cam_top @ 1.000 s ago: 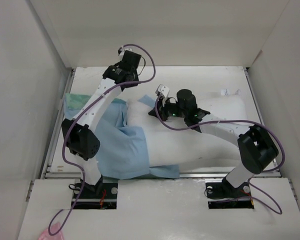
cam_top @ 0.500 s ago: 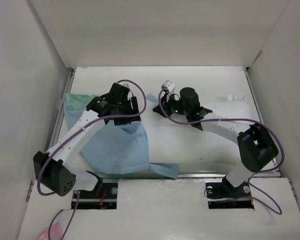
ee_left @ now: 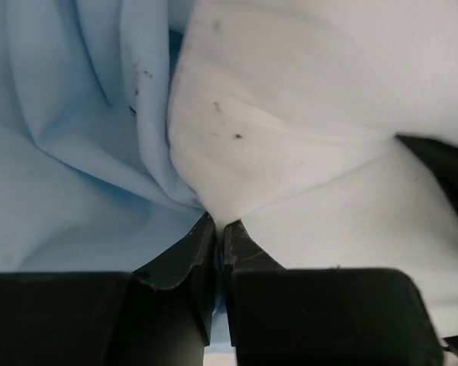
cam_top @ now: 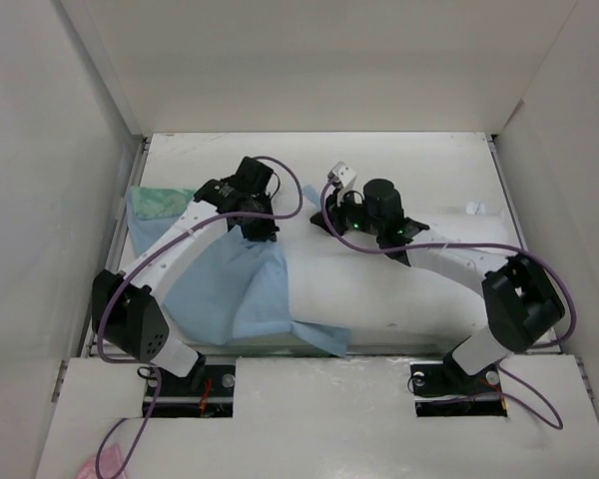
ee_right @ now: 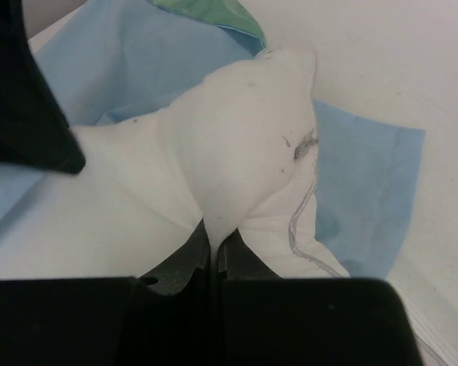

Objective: Put the pillow into the pillowcase

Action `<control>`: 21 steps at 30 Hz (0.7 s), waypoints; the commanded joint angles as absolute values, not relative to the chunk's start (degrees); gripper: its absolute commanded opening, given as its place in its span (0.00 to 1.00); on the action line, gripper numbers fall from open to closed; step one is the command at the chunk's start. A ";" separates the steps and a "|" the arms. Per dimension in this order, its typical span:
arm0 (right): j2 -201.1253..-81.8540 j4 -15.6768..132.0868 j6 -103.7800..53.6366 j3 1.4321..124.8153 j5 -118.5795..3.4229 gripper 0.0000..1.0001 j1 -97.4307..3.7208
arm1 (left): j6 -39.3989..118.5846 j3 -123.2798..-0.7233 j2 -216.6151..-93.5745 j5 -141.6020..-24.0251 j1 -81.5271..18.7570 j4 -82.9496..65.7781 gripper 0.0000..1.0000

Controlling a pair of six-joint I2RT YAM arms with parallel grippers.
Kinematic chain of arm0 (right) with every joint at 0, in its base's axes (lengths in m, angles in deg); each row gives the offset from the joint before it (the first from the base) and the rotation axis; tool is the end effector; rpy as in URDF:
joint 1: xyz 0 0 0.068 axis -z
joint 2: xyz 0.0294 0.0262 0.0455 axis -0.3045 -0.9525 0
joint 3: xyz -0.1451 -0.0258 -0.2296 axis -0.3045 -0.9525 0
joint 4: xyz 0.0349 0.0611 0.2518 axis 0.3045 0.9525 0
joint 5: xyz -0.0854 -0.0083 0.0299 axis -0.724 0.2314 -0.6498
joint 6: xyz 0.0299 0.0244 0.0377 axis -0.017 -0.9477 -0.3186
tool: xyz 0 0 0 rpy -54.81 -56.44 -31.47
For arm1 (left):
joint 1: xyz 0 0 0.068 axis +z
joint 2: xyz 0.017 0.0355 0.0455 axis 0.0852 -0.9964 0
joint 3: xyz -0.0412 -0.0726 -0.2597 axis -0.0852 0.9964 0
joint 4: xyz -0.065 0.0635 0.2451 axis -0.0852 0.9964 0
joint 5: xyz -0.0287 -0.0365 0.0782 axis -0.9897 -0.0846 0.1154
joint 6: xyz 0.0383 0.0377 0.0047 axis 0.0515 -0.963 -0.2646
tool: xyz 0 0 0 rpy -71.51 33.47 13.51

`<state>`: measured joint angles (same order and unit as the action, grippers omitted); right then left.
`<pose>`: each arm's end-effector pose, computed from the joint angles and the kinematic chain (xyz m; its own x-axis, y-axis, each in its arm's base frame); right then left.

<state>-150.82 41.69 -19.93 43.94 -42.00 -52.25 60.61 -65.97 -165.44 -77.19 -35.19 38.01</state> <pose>0.2887 0.2157 0.2573 -0.2793 -0.1596 -0.9469 -0.8219 0.5496 0.1498 0.2721 -0.1609 0.3062 -0.8734 -0.1130 -0.4738 0.0674 0.9353 -0.3473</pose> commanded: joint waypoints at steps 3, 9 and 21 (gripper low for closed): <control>-137.16 45.48 -14.59 37.77 -43.43 0.00 -53.93 | 57.99 -75.34 -164.32 -59.53 -28.80 43.18 0.00; -129.84 45.48 -8.07 31.09 -34.56 0.00 -57.10 | 56.15 -86.22 -171.96 -58.90 -27.65 43.18 0.00; -149.78 54.42 6.94 43.81 -14.35 0.00 -66.59 | 52.36 -105.93 -182.51 -63.30 -30.11 42.56 0.00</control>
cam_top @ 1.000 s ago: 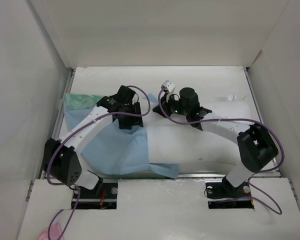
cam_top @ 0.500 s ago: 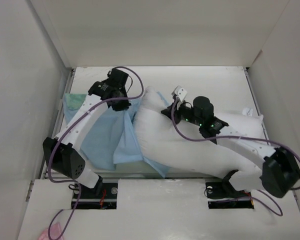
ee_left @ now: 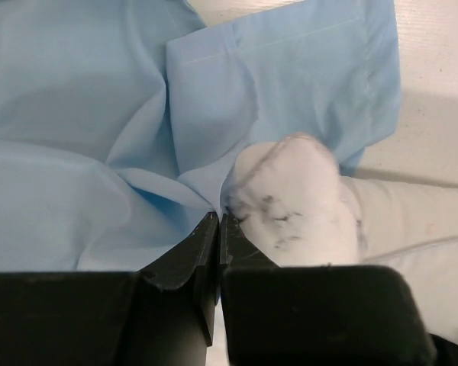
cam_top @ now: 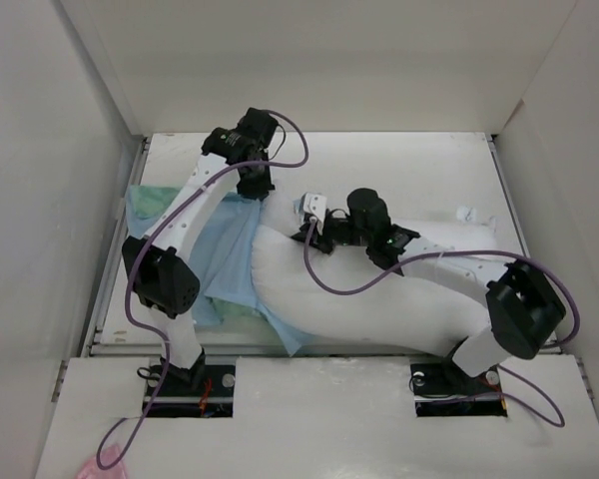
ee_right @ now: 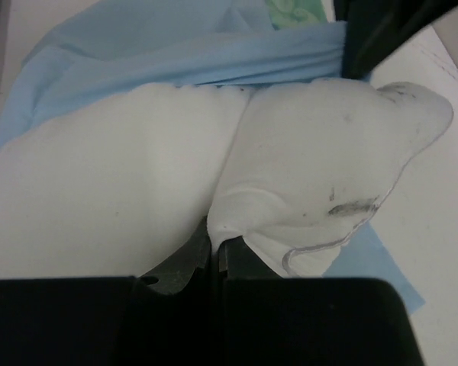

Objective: Put the pillow into the pillowcase

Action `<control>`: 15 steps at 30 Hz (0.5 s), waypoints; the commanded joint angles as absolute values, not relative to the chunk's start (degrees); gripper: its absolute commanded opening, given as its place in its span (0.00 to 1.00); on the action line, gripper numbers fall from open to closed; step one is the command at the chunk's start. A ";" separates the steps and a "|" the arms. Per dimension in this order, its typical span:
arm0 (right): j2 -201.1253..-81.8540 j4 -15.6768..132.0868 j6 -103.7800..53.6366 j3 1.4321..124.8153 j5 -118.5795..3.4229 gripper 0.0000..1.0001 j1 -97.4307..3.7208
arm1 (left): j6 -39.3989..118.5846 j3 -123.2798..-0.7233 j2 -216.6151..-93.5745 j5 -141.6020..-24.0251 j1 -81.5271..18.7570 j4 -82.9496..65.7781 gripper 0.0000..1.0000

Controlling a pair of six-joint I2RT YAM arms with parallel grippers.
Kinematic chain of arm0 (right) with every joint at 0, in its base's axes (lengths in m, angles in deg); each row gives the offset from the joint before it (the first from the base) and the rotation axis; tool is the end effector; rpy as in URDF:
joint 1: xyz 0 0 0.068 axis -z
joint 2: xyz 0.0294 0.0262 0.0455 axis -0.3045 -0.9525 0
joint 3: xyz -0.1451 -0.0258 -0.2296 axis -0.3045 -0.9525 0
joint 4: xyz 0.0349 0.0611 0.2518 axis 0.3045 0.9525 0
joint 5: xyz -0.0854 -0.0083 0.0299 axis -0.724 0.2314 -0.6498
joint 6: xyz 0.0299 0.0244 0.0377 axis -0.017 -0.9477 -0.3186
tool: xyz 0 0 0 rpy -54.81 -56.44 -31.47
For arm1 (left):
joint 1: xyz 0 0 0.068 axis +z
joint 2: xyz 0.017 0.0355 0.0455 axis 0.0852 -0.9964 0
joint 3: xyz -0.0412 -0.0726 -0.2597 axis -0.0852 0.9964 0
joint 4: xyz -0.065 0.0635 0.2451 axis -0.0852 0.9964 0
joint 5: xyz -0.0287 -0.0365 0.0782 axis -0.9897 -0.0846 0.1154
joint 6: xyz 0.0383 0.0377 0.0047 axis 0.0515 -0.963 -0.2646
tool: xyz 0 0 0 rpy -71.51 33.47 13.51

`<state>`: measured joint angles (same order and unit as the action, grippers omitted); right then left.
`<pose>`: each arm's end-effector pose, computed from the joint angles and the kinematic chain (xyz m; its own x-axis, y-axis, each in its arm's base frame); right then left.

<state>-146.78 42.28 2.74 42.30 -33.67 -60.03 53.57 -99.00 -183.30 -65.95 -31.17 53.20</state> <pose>0.2416 0.2451 0.2707 0.1456 -0.2804 -0.9488 -0.9564 0.2053 -0.2075 0.3467 -0.1653 0.3650 -0.8104 -0.0756 -0.5809 0.0106 0.9896 -0.1435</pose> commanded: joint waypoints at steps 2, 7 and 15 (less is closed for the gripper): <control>-153.37 58.38 10.99 46.81 -9.43 0.00 -67.83 | 52.88 -108.82 -183.22 -62.00 -30.11 41.86 0.00; -164.19 63.05 16.45 53.75 3.22 0.00 -67.83 | 52.89 -111.47 -182.70 -65.76 -31.25 36.51 0.00; -176.51 47.25 -6.30 58.11 -8.72 0.00 -67.83 | 51.83 -115.09 -180.60 -67.62 -34.41 41.59 0.00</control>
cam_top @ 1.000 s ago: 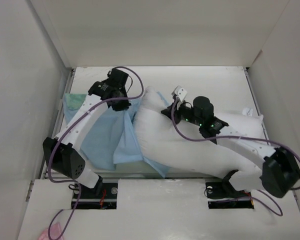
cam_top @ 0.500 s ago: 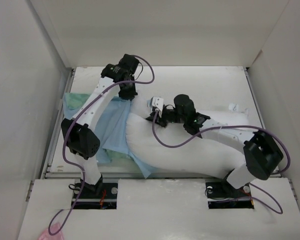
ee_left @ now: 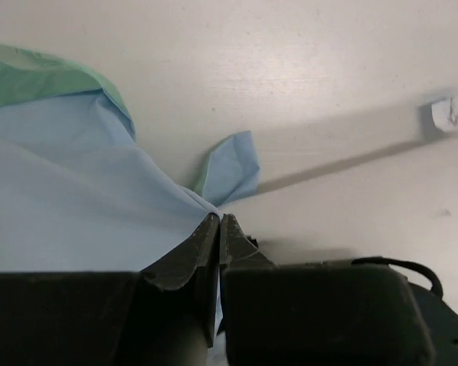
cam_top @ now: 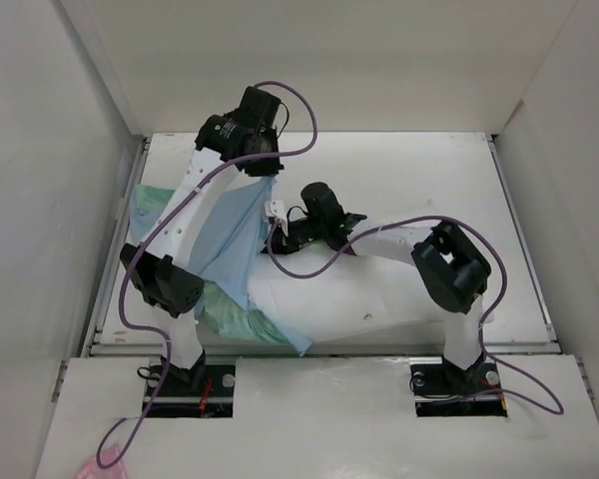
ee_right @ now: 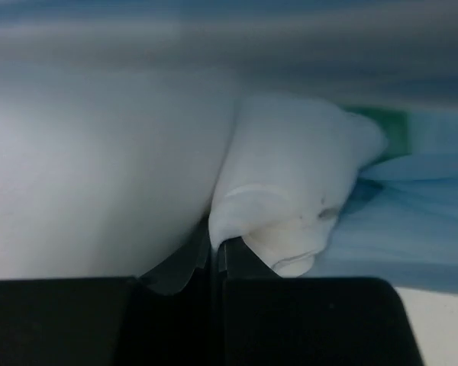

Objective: Put the pillow into the pillowcase

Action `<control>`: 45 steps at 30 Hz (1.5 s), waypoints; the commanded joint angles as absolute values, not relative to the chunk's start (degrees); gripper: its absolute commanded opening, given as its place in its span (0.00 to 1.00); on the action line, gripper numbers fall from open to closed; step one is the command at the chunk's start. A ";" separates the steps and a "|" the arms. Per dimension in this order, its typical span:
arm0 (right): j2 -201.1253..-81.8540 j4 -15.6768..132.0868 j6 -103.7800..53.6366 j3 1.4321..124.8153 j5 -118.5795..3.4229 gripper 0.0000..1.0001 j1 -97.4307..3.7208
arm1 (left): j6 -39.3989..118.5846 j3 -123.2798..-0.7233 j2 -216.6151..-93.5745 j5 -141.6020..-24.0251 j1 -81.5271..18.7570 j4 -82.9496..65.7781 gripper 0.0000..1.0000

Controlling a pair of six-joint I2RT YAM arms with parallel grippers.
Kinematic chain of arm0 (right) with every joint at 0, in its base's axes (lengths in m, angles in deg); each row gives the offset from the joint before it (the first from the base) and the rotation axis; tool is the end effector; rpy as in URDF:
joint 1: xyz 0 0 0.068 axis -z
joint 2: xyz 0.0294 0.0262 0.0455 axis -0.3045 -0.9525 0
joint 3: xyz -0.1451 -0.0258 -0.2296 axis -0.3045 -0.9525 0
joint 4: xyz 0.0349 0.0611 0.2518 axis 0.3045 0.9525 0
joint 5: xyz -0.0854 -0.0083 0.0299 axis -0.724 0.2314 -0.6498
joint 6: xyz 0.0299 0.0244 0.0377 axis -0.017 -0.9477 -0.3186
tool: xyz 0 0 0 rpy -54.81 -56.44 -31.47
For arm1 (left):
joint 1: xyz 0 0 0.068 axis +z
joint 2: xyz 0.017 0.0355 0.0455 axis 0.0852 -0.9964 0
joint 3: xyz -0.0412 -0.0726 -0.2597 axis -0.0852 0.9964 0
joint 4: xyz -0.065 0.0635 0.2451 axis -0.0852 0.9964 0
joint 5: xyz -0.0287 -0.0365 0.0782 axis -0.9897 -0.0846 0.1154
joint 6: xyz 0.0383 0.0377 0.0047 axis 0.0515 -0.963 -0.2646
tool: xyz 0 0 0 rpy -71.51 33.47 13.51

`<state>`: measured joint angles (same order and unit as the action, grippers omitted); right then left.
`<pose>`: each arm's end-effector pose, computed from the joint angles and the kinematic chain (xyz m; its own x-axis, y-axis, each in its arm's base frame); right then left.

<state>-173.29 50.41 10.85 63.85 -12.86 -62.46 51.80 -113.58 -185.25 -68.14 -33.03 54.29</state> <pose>0.2918 0.3288 0.2122 0.1437 -0.2758 -0.9504 -0.9733 -0.2132 -0.0853 0.3416 -0.1782 0.4272 -0.7058 -0.0771 -0.7042 0.1218 0.9660 -0.2279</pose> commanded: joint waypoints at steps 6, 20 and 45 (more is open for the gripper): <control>-173.17 -3.72 -49.43 42.60 -38.63 0.00 -54.68 | 56.13 -92.08 -164.19 -67.60 -36.69 37.74 0.00; -168.77 3.03 -63.70 55.25 -79.60 0.00 -46.56 | 58.25 -75.53 -162.64 -83.69 -49.53 24.72 0.00; -140.74 64.01 -4.29 50.33 -56.25 1.00 -59.27 | 72.22 -25.45 -131.46 -79.99 -27.83 5.36 1.00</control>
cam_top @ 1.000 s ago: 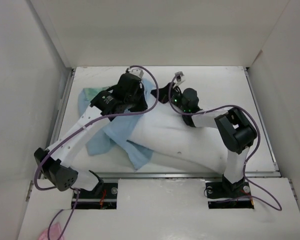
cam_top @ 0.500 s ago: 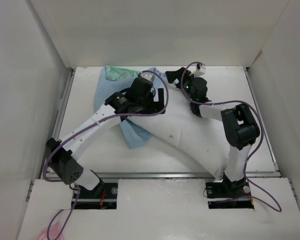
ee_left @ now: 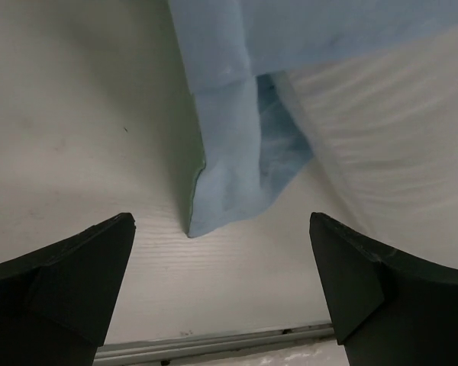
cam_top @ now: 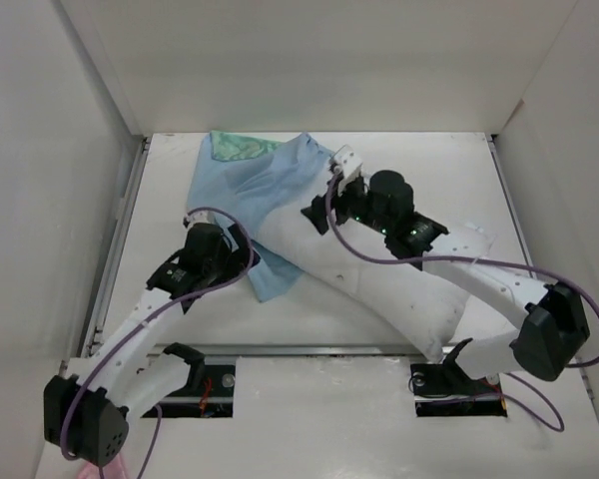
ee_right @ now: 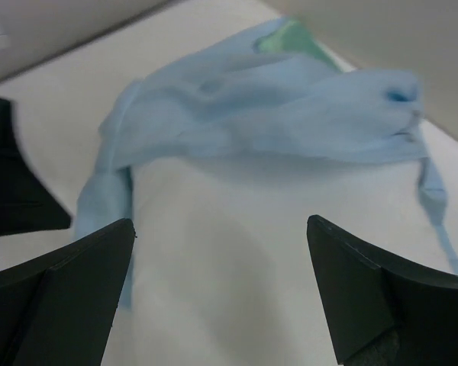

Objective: Put the pillow into the pillowcase

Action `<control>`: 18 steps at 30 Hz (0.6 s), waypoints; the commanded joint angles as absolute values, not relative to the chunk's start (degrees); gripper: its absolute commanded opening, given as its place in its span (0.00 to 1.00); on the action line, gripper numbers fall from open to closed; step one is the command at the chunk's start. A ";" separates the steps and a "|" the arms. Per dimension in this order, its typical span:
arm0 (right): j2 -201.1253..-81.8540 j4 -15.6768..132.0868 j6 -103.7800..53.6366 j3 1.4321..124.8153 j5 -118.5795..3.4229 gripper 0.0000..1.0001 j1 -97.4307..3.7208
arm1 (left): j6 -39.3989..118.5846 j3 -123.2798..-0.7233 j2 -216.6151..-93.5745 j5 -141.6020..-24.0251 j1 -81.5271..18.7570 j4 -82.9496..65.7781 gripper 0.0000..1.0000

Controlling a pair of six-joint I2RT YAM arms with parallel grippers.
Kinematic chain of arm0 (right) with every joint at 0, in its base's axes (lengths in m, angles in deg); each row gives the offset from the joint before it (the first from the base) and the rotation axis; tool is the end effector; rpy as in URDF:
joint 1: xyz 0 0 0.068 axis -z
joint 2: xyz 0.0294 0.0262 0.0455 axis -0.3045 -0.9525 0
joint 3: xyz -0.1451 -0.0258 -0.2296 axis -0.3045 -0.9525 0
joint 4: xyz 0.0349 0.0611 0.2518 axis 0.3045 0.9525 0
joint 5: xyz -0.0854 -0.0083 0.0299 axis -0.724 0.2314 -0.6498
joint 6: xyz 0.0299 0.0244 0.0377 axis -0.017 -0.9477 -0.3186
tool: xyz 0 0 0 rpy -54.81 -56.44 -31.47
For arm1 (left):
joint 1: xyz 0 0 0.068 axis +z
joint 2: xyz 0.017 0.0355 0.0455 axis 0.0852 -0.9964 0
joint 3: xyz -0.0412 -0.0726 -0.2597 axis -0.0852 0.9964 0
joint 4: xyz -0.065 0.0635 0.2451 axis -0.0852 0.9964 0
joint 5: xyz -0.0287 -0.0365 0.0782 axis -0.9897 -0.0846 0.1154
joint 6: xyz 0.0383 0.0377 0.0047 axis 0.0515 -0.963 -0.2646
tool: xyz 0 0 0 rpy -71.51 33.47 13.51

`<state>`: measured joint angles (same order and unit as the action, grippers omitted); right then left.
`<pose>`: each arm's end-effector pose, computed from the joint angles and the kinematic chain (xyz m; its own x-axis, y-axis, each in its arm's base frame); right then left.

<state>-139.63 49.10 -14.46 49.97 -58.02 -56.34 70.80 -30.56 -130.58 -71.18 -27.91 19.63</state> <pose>0.2556 0.2099 0.3440 -0.0642 -0.1354 -0.9887 -0.7219 0.6904 -0.0476 0.1788 -0.0737 0.2693 -0.6352 -0.4669 -0.6152 -0.1155 0.8450 -0.5221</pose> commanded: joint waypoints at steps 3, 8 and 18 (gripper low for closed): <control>-143.63 65.52 -2.09 51.47 -59.05 1.00 -62.98 | 70.91 -21.91 -135.65 -83.96 -27.83 -2.94 1.00; -155.12 65.61 0.63 57.27 -63.28 1.00 -64.05 | 69.07 -24.19 -143.84 -77.36 -27.83 -6.03 1.00; -158.60 43.39 -16.90 55.78 -81.99 0.00 -62.38 | 64.49 -32.19 -160.55 -78.33 -31.24 -11.23 0.00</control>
<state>-160.59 52.81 -7.30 56.44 -72.03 -64.32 66.67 -29.10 -161.42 -77.36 -28.61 -8.59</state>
